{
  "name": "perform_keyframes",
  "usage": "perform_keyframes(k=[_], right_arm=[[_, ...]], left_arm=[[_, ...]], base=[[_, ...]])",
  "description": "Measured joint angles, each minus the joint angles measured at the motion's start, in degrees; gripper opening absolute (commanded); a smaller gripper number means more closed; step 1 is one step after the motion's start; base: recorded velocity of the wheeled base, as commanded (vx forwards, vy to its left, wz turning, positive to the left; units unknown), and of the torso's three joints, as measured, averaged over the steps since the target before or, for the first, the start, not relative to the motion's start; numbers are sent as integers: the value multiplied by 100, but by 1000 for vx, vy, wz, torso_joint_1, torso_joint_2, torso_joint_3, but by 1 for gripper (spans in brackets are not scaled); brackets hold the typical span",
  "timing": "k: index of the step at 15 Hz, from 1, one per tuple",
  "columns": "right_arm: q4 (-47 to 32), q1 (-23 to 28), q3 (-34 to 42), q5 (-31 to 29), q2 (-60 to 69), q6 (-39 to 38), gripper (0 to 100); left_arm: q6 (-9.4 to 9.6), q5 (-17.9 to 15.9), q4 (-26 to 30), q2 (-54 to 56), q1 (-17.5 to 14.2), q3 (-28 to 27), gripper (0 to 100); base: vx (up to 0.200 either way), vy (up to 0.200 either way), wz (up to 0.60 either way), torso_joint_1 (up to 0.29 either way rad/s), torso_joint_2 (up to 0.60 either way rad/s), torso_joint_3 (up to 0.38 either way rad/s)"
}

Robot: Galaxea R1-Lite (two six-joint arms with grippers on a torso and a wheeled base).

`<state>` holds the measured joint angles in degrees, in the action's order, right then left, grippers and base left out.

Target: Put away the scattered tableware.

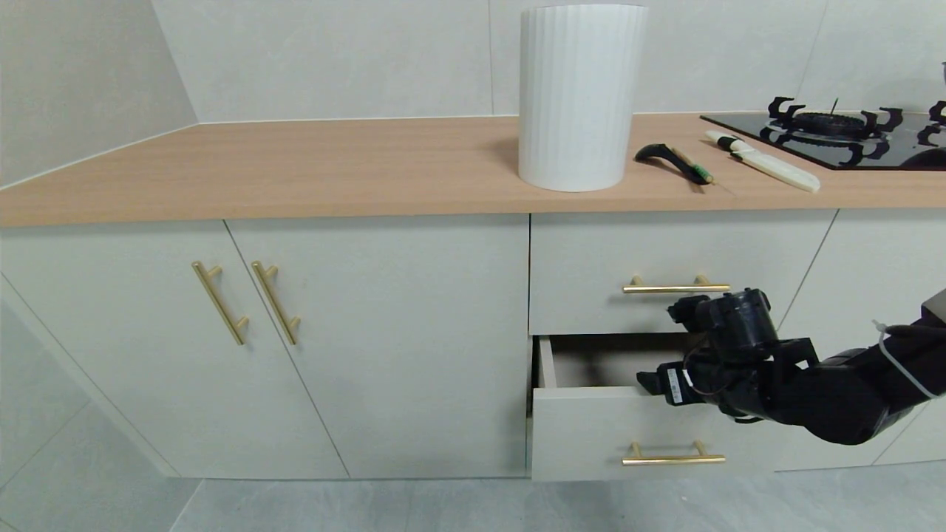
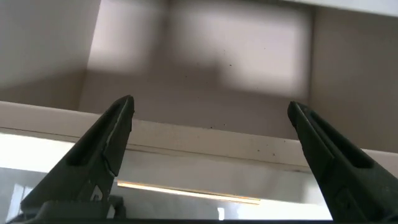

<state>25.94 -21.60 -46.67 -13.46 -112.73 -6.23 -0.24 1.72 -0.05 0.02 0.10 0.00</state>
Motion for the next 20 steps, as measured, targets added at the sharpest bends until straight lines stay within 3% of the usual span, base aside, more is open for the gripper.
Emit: perform_keyframes(k=[7, 20], right_arm=[[-1095, -111, 9, 18, 388, 166, 100], [-3333, -819, 34, 35, 1111, 685, 100]], left_arm=[[2, -2, 0, -2, 0, 0, 100], [0, -2, 0, -2, 0, 0, 100]], base=[[0, 0, 0, 0, 0, 0], [0, 0, 0, 0, 0, 0]])
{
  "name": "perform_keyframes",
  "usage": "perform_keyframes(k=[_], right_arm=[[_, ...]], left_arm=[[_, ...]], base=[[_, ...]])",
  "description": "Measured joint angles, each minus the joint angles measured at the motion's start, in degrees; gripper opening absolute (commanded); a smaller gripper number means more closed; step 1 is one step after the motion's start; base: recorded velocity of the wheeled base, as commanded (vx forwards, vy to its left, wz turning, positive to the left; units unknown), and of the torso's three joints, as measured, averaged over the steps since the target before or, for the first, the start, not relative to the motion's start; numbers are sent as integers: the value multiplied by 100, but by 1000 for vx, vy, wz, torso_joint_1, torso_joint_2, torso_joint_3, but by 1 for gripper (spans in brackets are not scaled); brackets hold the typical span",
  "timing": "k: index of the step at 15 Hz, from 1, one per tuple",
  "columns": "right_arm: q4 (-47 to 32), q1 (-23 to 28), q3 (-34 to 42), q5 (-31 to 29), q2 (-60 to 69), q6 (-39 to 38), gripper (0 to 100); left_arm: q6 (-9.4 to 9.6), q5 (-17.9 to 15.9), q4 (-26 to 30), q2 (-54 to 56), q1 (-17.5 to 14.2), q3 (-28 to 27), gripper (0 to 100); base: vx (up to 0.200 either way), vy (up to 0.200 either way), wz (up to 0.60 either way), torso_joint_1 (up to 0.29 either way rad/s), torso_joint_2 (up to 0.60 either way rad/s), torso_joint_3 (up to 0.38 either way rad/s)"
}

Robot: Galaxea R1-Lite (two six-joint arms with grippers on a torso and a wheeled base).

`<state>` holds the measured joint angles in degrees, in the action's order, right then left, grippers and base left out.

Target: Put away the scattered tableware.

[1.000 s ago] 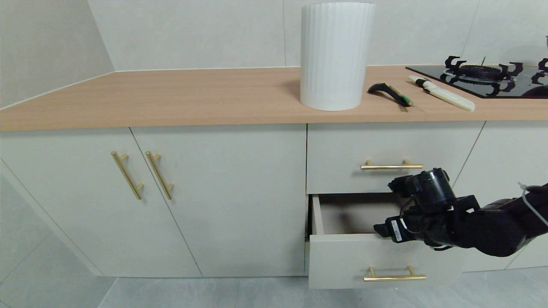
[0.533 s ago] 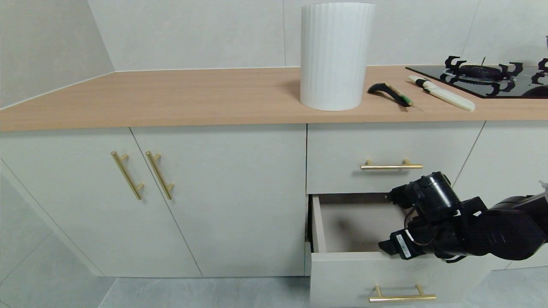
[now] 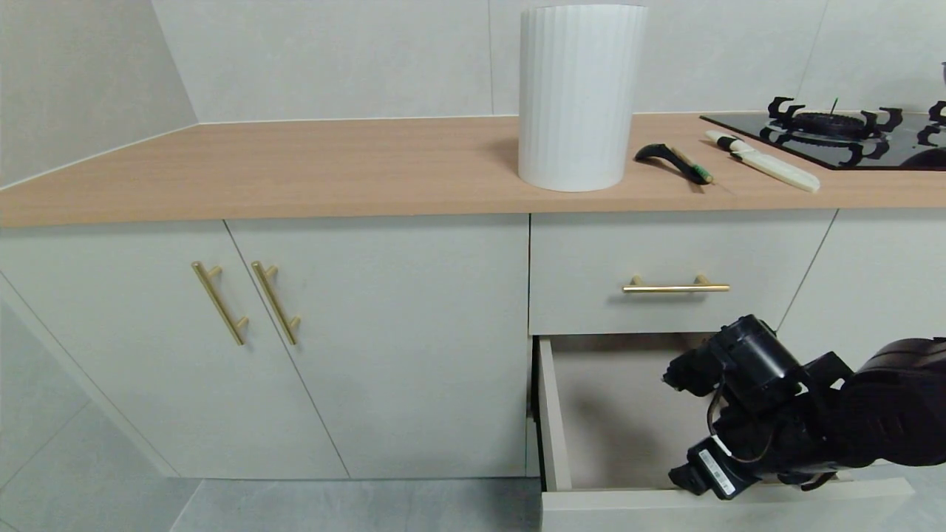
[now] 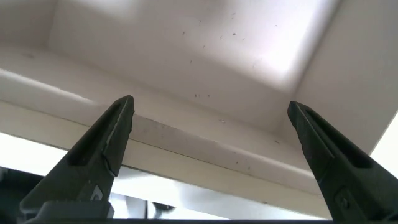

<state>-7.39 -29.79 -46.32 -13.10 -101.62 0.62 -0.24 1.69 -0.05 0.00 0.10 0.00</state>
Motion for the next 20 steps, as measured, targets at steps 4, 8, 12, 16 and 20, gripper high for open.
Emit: perform_keyframes(k=[4, 8, 12, 16, 20], right_arm=[[-722, -165, -9, -6, 105, 282, 100], [-1382, -367, -4, -5, 127, 450, 100], [-1710, -573, -15, -6, 132, 525, 100], [-1910, -684, -4, -5, 129, 569, 100], [-1730, -669, -216, -6, 135, 321, 100]], left_arm=[[0, 0, 0, 0, -2, 0, 100], [0, 2, 0, 0, 0, 0, 100], [0, 2, 0, 0, -2, 0, 100], [0, 2, 0, 0, 0, 0, 100], [0, 2, -2, 0, 0, 0, 100]], base=[[0, 0, 0, 0, 0, 0], [0, 0, 0, 0, 0, 0], [0, 0, 0, 0, 0, 0], [0, 0, 0, 0, 0, 0], [0, 0, 0, 0, 0, 0]])
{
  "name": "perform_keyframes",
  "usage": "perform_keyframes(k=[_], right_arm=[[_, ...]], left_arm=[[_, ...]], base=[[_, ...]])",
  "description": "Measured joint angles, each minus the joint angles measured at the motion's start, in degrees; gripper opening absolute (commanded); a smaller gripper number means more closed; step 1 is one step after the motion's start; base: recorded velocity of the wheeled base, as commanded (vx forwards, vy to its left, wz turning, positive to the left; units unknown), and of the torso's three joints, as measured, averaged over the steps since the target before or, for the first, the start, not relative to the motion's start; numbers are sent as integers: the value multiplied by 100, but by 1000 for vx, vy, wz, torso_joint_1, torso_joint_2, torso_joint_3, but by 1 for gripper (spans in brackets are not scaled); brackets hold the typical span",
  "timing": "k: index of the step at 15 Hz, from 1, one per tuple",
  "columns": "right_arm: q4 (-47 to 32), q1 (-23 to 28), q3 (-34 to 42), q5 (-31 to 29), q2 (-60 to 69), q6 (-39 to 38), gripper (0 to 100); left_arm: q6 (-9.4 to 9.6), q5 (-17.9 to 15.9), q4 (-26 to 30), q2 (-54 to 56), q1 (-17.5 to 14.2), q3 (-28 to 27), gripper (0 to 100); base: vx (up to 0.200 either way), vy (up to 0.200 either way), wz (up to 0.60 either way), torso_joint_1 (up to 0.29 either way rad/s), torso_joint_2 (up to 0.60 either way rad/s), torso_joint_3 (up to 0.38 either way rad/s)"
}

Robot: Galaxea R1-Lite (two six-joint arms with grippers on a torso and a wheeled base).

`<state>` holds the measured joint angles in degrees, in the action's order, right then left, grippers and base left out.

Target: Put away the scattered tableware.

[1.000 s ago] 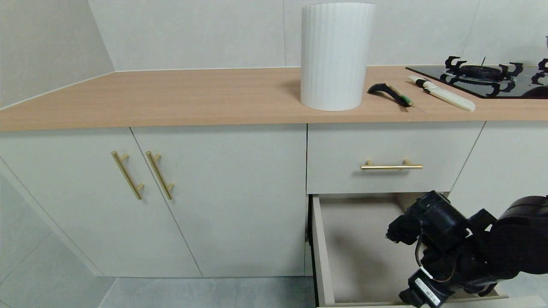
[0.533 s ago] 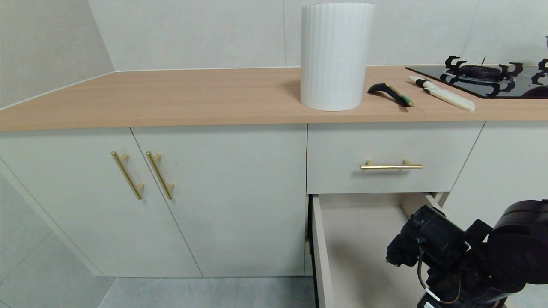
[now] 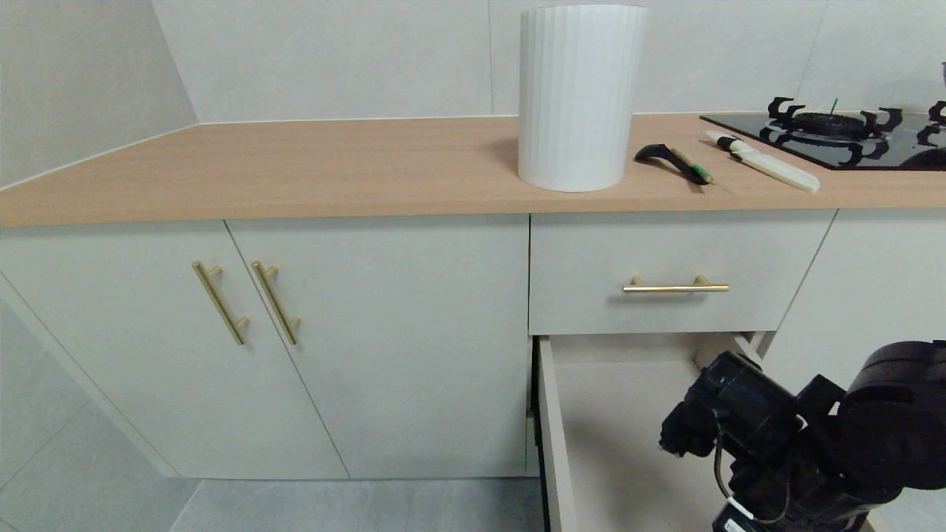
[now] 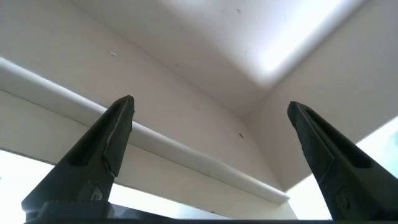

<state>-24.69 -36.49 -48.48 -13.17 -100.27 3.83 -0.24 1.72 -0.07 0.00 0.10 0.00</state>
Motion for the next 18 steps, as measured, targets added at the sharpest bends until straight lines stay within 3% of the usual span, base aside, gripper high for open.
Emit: perform_keyframes(k=[3, 5, 10, 15, 18], right_arm=[[395, 107, -383, 1, 41, -1157, 100], [829, 265, -617, 4, 115, -1412, 100], [1866, 592, -560, -55, 261, -1543, 100], [1974, 628, -490, -62, 485, -1537, 100], [1982, 628, -485, -93, 567, -1537, 100]], left_arm=[[0, 0, 0, 0, 0, 0, 100], [2, -2, 2, 0, 0, 0, 100], [0, -2, 2, 0, 1, 0, 100], [0, 0, 2, 0, -2, 0, 100], [0, 0, -2, 0, 0, -5, 100]], base=[[0, 0, 0, 0, 0, 0], [0, 0, 0, 0, 0, 0], [0, 0, 0, 0, 0, 0], [0, 0, 0, 0, 0, 0], [0, 0, 0, 59, -247, -233]])
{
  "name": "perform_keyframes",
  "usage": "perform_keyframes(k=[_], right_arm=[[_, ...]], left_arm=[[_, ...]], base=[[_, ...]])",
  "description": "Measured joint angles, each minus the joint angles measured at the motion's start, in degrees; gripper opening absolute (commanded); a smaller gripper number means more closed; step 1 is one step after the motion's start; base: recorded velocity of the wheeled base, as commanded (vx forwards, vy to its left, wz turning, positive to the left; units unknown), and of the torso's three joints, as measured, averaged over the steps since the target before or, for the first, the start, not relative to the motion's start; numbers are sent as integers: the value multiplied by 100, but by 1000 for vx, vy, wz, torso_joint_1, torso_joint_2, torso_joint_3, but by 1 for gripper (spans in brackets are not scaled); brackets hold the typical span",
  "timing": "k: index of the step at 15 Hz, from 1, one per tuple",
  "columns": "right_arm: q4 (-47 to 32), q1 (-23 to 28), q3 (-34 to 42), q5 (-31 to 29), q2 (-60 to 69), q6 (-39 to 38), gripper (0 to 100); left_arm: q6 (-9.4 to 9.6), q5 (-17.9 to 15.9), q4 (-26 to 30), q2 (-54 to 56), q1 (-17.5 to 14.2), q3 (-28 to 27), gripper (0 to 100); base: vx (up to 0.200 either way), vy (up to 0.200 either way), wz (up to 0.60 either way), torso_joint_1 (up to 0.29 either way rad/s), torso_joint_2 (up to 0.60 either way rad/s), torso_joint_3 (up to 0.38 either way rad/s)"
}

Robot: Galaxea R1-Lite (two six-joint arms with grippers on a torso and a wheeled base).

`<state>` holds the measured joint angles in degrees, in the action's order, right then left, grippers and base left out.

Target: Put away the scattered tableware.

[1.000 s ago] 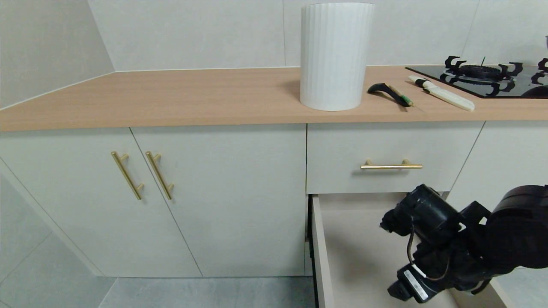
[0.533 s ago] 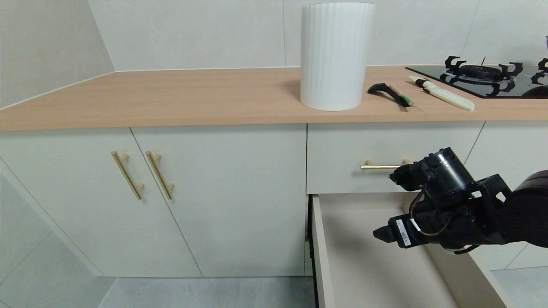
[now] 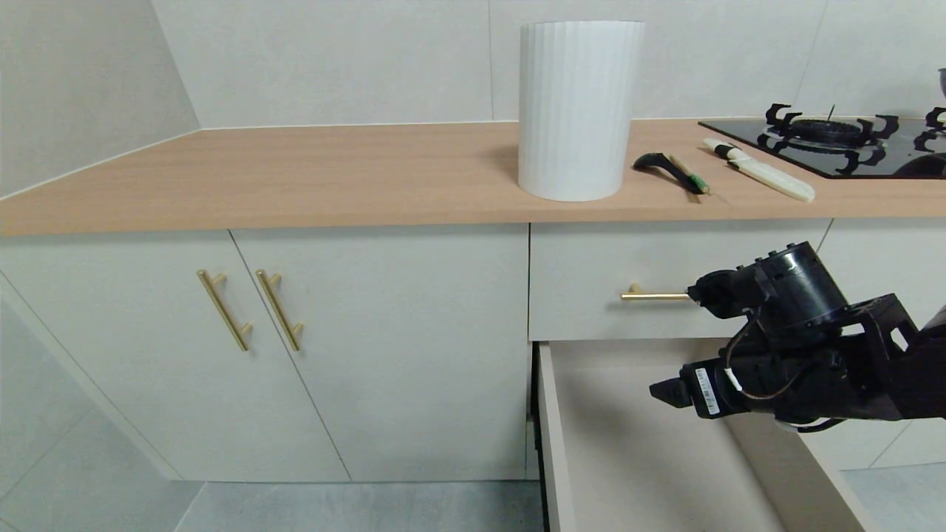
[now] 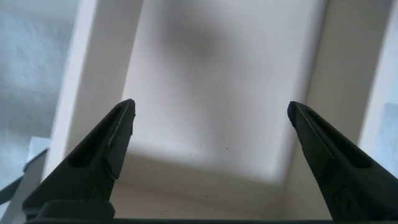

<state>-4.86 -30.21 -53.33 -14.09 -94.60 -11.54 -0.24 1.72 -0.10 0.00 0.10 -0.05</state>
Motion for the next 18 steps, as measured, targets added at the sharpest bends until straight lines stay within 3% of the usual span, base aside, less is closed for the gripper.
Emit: perform_keyframes(k=[18], right_arm=[[194, 0, 67, -33, 28, 30, 100]], left_arm=[[0, -2, 7, 0, 0, 2, 100]], base=[[0, 0, 0, 165, -449, -281]])
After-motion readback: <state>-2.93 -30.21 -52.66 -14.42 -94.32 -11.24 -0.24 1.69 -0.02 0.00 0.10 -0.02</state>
